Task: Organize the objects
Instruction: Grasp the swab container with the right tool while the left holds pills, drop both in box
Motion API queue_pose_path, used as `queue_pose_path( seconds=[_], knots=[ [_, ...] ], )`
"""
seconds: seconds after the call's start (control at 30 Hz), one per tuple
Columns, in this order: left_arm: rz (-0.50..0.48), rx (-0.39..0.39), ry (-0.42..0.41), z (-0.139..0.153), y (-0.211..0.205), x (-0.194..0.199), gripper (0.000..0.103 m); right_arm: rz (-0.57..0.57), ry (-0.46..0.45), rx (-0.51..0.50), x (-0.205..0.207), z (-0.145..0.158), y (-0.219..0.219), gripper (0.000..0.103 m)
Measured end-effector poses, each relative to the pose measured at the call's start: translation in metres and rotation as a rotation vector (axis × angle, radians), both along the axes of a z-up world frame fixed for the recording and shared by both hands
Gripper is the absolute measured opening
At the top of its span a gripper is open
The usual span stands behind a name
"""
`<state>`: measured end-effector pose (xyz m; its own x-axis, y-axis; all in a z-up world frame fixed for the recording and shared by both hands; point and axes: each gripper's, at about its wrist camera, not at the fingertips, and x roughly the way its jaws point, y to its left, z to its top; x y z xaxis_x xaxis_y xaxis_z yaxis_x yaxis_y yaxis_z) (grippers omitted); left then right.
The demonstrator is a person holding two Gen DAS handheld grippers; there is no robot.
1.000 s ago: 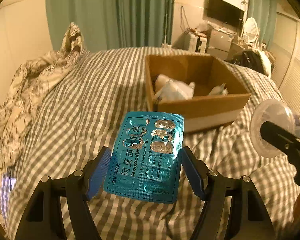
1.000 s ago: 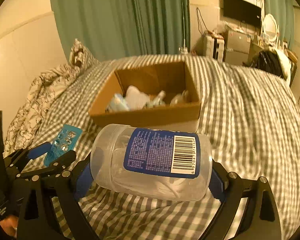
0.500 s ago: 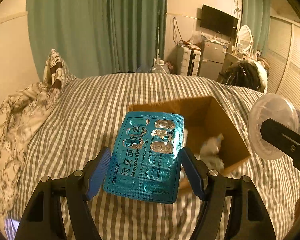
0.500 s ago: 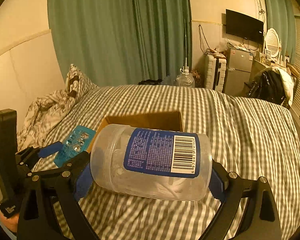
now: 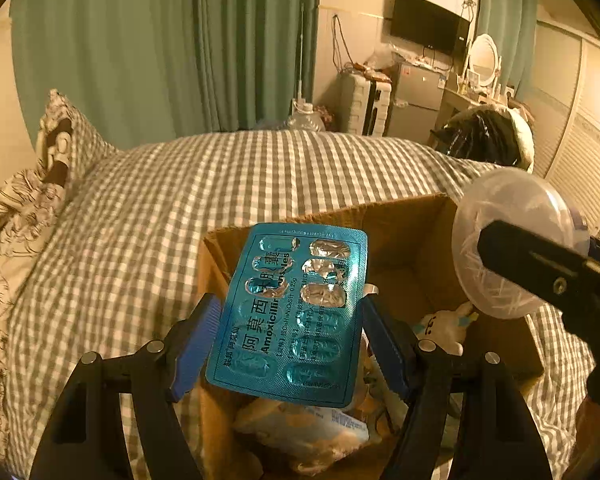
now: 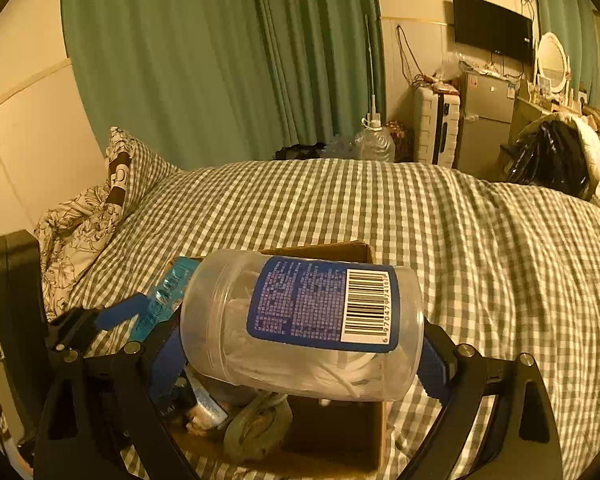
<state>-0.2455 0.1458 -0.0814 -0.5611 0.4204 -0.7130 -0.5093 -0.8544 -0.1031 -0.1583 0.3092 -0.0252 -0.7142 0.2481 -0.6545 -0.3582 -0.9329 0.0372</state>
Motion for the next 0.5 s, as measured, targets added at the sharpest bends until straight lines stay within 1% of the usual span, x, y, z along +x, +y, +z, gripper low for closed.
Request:
queue_pose_path(
  seconds=[0.03, 0.1, 0.17, 0.2, 0.37, 0.43, 0.5],
  knots=[
    [0.000, 0.004, -0.006, -0.001, 0.001, -0.001, 0.075, -0.002, 0.012, 0.004, 0.001, 0.001, 0.001, 0.095],
    [-0.001, 0.013, -0.016, 0.000, 0.000, -0.002, 0.078, -0.010, 0.043, 0.027, 0.003, 0.006, 0.000, 0.103],
    [0.011, 0.016, -0.009, 0.005, -0.001, 0.001, 0.094, -0.012, 0.059, 0.043, 0.007, 0.013, -0.002, 0.103],
    [0.021, 0.016, 0.002, 0.009, -0.003, 0.002, 0.096, -0.015, 0.070, 0.053, 0.011, 0.018, -0.004, 0.103],
    [0.054, 0.006, 0.045, 0.033, -0.018, 0.016, 0.097, -0.035, 0.113, 0.073, 0.033, 0.048, -0.013, 0.103],
    [0.068, 0.015, 0.062, 0.046, -0.028, 0.022, 0.097, -0.036, 0.128, 0.083, 0.043, 0.062, -0.019, 0.103],
    [0.082, 0.031, 0.083, 0.062, -0.039, 0.031, 0.100, -0.039, 0.140, 0.103, 0.054, 0.075, -0.027, 0.103]
  ],
)
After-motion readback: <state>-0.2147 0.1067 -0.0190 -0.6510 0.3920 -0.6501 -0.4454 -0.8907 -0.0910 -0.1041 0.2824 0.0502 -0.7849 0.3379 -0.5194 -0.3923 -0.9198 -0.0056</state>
